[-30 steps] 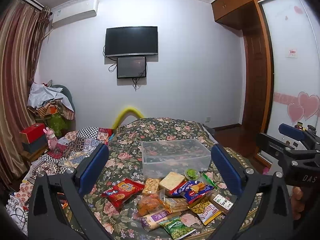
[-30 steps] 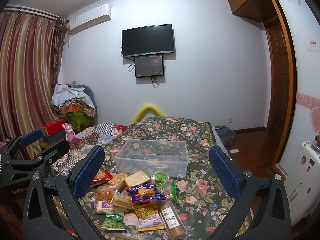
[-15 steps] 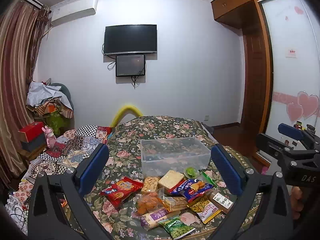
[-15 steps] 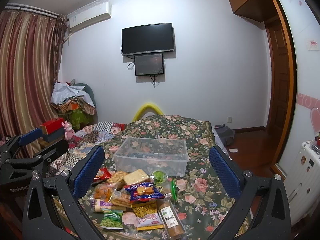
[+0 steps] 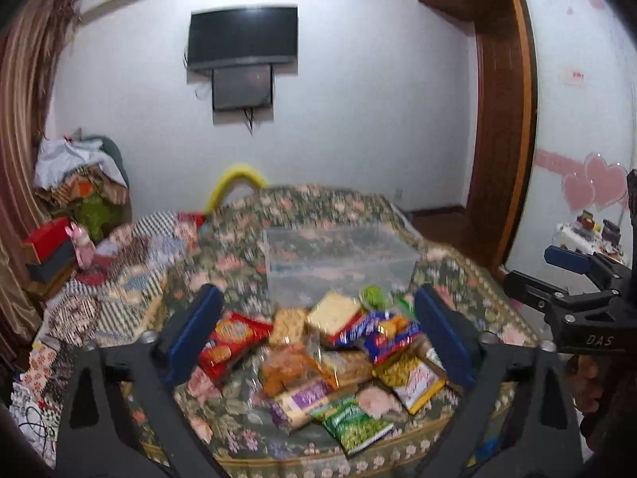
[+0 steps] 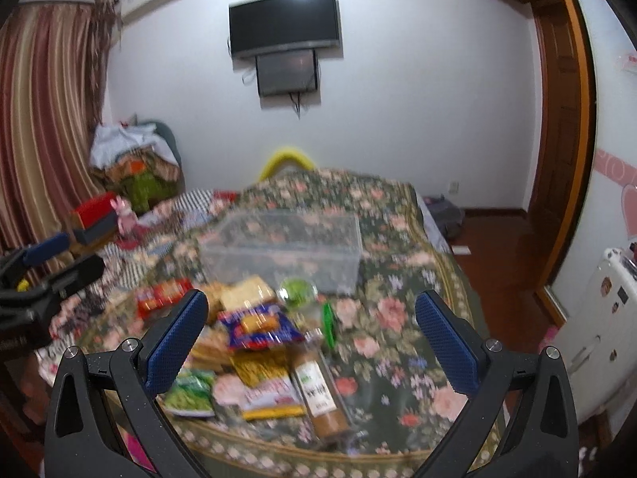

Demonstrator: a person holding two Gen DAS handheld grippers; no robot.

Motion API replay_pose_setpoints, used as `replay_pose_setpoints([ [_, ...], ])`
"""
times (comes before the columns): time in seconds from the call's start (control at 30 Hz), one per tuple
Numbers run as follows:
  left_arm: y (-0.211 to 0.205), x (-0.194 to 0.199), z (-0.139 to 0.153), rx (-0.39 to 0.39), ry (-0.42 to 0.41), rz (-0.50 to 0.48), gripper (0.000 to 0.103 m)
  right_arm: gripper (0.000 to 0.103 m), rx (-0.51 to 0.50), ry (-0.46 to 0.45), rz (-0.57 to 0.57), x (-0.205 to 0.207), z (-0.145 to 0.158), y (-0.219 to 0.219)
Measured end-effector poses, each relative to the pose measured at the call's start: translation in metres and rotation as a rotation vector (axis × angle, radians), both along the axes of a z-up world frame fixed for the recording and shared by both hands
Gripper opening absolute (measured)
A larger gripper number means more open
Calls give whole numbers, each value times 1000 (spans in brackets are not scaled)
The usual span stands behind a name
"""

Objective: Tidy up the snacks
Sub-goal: 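Grasp green pea bag with left tool while right tool grasps cracker roll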

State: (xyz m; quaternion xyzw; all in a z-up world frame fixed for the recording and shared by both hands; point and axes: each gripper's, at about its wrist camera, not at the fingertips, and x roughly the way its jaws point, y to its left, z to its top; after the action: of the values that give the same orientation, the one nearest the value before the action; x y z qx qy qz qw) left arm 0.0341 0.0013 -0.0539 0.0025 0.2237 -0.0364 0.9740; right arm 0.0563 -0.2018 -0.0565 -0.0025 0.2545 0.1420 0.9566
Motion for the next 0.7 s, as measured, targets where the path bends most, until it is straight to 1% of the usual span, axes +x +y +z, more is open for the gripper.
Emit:
replay_pose_setpoints([
  [0.07, 1, 8, -11, -13, 63, -18, 81, 103, -5, 43, 8, 3, -11, -3],
  [0.17, -1, 18, -30, -5, 132, -20, 79, 102, -8, 107, 15, 6, -24, -7],
  [0.27, -5, 23, -50, 15, 198, -32, 77, 96, -11, 179, 22, 10, -42, -11],
  [0.33, -7, 26, -64, 12, 249, -50, 76, 89, -7, 222, 27, 14, -49, -13],
  [0.43, -13, 31, -84, 9, 326, -66, 74, 83, -7, 281, 37, 21, -64, -16],
  [0.47, -14, 32, -90, 8, 350, -68, 73, 82, -8, 298, 41, 23, -68, -17],
  [0.53, -15, 35, -101, -2, 394, -69, 72, 80, -8, 322, 50, 26, -76, -18],
  [0.67, -12, 40, -123, -56, 473, -65, 71, 74, 10, 374, 79, 33, -88, -18],
  [0.7, -12, 41, -128, -70, 492, -66, 71, 71, 11, 381, 84, 36, -91, -17],
])
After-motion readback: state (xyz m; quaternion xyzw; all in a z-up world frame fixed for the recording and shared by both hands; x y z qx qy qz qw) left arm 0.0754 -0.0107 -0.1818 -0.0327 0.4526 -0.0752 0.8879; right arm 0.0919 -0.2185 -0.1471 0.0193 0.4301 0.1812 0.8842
